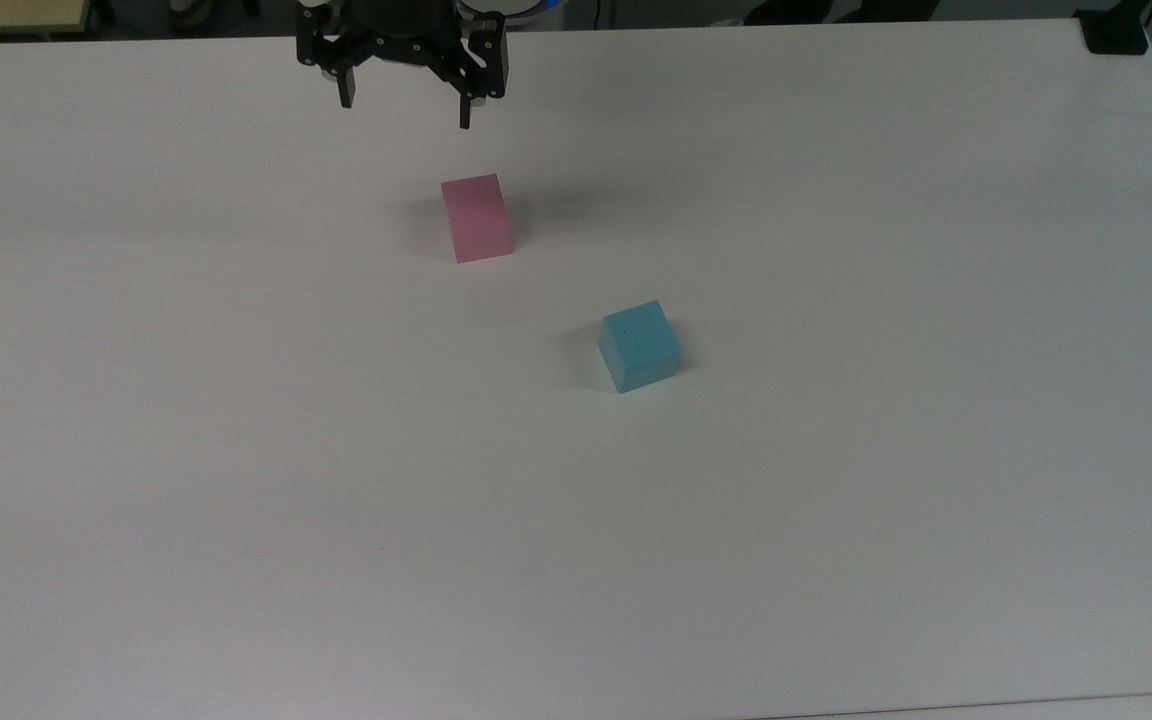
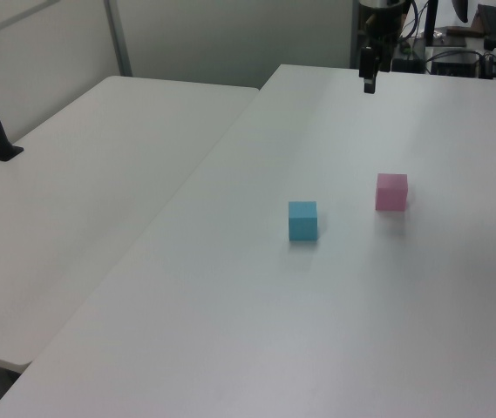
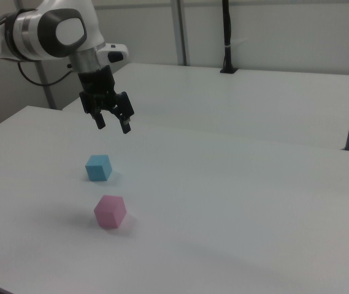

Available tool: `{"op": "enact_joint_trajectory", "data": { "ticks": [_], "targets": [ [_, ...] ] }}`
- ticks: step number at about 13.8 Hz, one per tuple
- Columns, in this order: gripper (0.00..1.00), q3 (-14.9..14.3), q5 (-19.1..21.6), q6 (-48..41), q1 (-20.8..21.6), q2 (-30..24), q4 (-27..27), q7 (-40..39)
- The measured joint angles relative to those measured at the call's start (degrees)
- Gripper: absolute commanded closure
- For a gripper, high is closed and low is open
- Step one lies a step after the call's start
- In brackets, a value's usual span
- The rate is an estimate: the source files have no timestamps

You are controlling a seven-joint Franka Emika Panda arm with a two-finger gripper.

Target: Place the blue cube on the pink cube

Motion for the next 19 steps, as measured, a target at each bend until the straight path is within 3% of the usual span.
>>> {"op": "enact_joint_trajectory", "data": {
  "ticks": [19],
  "targets": [
    [0.00,-0.64,0.00,0.00,-0.31,0.40,-0.01,-1.77]
  ]
}}
